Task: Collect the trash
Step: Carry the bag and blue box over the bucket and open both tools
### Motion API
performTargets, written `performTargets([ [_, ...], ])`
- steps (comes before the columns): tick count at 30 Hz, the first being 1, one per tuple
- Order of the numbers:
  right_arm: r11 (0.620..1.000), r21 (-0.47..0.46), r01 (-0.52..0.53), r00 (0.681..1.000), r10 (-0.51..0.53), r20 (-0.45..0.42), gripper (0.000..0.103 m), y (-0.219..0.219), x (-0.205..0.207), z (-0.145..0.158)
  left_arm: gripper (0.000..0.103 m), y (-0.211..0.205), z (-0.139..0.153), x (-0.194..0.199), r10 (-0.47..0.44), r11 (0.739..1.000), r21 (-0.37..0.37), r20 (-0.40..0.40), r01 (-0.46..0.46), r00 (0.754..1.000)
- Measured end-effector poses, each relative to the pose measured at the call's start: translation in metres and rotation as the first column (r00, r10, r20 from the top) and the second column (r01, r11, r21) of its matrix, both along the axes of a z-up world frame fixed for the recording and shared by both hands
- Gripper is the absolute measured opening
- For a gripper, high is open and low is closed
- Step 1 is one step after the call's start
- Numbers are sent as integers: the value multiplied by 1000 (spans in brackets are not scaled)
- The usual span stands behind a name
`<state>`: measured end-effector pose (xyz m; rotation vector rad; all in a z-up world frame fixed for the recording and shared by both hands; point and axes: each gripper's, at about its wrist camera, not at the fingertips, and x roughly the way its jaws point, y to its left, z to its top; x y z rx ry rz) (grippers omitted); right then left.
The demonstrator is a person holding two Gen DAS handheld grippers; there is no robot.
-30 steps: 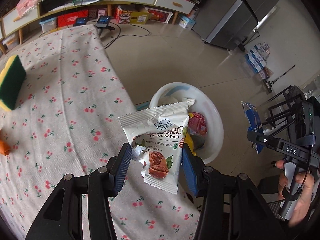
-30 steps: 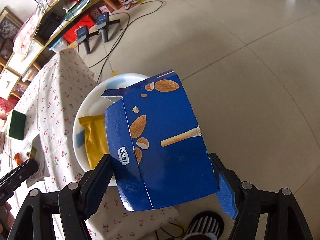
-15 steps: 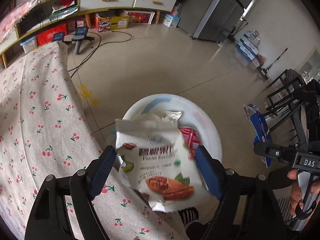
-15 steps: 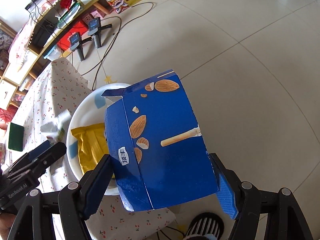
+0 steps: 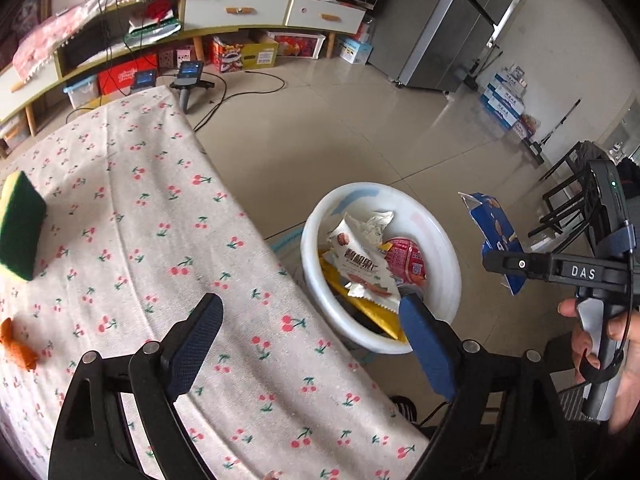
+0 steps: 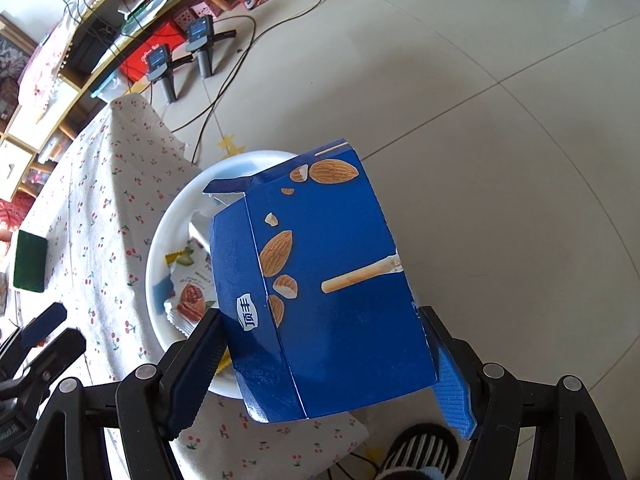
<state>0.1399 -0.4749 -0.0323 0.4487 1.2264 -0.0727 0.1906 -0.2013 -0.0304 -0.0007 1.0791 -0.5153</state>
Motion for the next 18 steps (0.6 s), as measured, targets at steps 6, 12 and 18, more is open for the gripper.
performTargets([
  [6, 1000, -2, -23, 999, 23, -23, 80, 20, 14, -6, 102, 51, 9, -14, 44, 998, 40, 29, -46, 999],
  [12, 1000, -14, -27, 999, 27, -27, 81, 40, 25, -9, 103, 101, 13, -24, 91, 993, 71, 28, -93, 995],
  [18, 997, -78, -25, 999, 23, -25, 93, 52, 29, -7, 103, 144, 20, -33, 130, 988, 82, 42, -133, 991],
])
